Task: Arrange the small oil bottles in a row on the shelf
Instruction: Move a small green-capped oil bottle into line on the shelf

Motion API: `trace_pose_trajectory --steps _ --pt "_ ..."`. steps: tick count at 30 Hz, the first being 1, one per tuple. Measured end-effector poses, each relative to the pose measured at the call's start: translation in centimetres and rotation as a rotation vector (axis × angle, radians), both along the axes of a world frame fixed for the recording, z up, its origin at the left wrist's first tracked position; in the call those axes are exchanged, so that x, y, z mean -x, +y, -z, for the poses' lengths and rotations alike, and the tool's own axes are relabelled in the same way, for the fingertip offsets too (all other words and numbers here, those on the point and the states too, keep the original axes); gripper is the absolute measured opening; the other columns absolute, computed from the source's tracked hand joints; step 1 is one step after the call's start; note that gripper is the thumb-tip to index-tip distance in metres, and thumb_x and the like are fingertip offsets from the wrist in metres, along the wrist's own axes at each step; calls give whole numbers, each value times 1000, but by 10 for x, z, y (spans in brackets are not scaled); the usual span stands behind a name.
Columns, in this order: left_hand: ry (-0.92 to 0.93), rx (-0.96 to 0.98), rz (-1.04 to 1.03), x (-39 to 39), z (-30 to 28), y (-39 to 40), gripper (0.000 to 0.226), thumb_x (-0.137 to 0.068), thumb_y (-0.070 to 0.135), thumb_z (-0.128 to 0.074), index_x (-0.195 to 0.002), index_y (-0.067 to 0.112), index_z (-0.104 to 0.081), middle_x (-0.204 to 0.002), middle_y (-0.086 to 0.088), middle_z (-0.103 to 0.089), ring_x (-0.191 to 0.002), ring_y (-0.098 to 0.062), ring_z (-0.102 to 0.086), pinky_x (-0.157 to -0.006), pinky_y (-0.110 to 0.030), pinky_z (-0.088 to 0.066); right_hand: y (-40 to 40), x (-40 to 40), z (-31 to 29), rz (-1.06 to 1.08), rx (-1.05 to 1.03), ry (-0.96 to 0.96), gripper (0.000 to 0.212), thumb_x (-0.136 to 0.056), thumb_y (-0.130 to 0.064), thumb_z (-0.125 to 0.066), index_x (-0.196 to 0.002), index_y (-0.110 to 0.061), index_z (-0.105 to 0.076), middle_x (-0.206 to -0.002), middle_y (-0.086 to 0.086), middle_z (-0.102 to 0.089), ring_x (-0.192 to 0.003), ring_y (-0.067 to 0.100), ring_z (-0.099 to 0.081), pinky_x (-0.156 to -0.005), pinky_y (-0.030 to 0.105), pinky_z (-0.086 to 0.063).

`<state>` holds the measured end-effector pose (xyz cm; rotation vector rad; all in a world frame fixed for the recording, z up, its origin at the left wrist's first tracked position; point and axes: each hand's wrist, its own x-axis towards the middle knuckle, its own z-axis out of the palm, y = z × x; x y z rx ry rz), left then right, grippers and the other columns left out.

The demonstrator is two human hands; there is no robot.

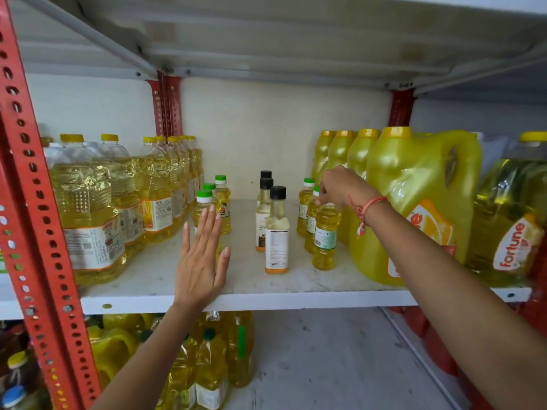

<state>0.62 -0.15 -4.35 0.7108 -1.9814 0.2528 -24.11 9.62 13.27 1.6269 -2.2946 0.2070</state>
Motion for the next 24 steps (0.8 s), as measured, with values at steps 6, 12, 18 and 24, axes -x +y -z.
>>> trace_pose_trajectory --steps 6,12,18,24 --pt "-2 -13 4 0 2 1 63 -104 41 -17 -156 7 -21 -166 -10 -17 -153 -21 -9 -124 -42 4 -3 6 -14 -57 -149 -214 29 -79 -7 -73 -108 -5 -73 -107 18 -72 -77 23 -66 -64 26 -55" --pt "7 -16 -2 -1 4 1 62 -103 40 -19 -156 7 -22 -165 -10 -17 -153 -21 -9 -125 -43 4 -11 14 -14 -13 -133 -240 39 -79 -29 -75 -105 1 -71 -66 7 -64 -36 7 -59 -74 31 -57" --pt "16 -23 -16 0 4 0 61 -102 37 -22 -156 8 -22 -165 -10 -17 -153 -21 -10 -125 -42 4 -7 8 -26 -80 -250 -303 39 -73 -10 -80 -110 1 -71 -97 20 -72 -54 15 -63 -61 22 -58" --pt "7 -36 -26 0 5 0 62 -102 37 -23 -156 8 -21 -166 -9 -16 -153 -21 -9 -124 -41 5 8 3 -29 -94 -276 -278 36 -71 -10 -81 -105 -1 -73 -78 8 -69 -52 14 -64 -70 27 -58"
